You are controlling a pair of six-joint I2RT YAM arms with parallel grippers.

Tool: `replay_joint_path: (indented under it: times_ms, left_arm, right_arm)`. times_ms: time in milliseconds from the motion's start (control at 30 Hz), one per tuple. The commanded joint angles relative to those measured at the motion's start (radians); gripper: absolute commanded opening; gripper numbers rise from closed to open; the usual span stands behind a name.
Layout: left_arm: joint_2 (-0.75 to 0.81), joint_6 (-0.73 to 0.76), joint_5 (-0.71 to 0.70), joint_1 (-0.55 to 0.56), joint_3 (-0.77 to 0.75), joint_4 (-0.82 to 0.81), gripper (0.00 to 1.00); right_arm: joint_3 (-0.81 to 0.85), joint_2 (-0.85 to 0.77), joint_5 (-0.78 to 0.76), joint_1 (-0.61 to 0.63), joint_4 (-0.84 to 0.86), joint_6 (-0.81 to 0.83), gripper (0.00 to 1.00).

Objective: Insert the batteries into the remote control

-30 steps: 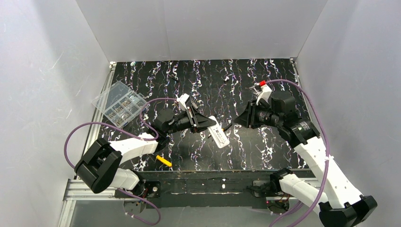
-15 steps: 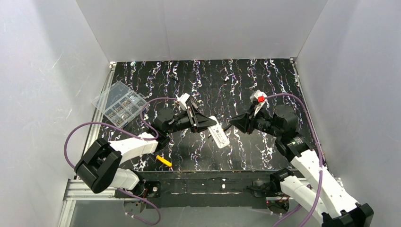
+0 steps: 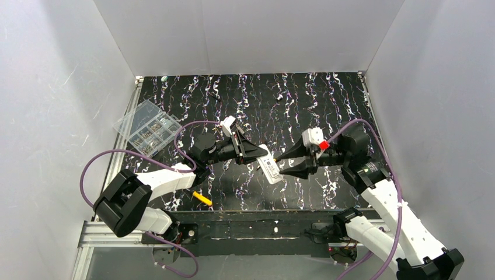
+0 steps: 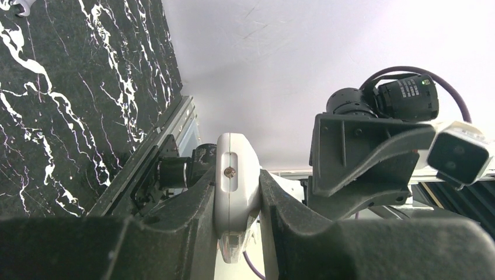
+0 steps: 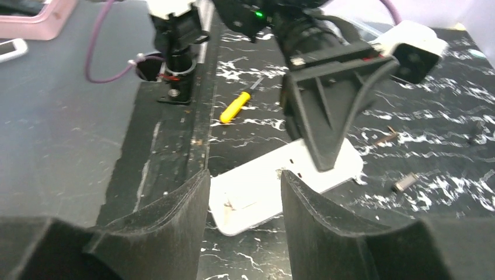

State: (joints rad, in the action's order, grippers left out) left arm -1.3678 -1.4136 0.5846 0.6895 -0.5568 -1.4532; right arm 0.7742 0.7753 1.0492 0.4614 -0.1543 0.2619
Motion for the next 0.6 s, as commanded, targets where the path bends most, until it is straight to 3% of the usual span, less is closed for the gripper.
replay_joint_path:
  times_ms: [0, 100, 567]
  left_arm:
    - [0.015, -0.002, 0.046, 0.004, -0.044, -0.089, 0.0]
    - [0.016, -0.005, 0.05, 0.004, -0.045, -0.089, 0.0]
    - [0.012, -0.007, 0.055, 0.004, -0.055, -0.087, 0.0]
  right_arm:
    - [0.124, 0.024, 0.199, 0.005, -0.336, 0.395, 0.56]
    - [0.146, 0.035, 0.199, 0.005, -0.441, 0.529, 0.56]
    - [0.188, 0.207, 0.227, 0.023, -0.547, 0.717, 0.51]
